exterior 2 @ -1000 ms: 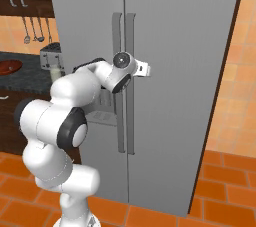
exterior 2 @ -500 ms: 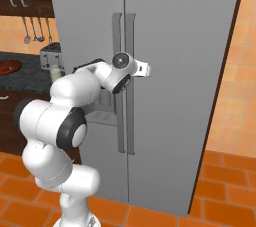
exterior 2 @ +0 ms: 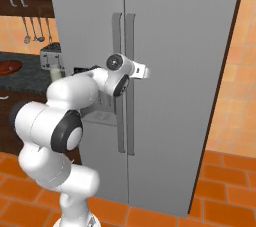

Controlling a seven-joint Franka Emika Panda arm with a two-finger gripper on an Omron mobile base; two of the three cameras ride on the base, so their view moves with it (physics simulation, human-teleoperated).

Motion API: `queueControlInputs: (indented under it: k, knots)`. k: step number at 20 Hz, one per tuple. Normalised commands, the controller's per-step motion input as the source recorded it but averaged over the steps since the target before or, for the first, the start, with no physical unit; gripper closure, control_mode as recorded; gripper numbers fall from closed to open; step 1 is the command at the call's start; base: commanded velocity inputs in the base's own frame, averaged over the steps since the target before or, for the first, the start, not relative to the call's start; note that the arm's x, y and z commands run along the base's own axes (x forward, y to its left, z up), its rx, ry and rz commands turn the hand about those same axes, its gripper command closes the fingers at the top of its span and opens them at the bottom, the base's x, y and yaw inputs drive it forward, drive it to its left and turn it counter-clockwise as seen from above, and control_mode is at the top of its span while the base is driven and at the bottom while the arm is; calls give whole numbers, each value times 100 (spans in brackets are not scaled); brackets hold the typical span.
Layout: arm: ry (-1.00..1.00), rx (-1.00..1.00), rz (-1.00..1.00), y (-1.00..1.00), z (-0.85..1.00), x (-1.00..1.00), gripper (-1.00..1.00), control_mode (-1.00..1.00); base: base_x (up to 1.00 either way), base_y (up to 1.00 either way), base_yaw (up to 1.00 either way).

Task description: Grab a lemon wedge from the fridge and one ice cube from the ice bowl, and put them in the glass of lemonade.

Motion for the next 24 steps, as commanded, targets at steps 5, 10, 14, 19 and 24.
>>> queueControlInputs:
  k: [5, 10, 14, 19, 24]
  knots:
    - [0, 9, -15, -81, 33, -40, 100, -100, 0, 0, 0]
    - [0, 14, -14, -93, 32, -63, 100, -100, 0, 0, 0]
    - [0, 18, -14, -99, 35, -74, 100, -100, 0, 0, 0]
    - [0, 20, -14, -100, 34, -78, 100, -100, 0, 0, 0]
    - [0, 19, -13, -100, 32, -81, 100, -100, 0, 0, 0]
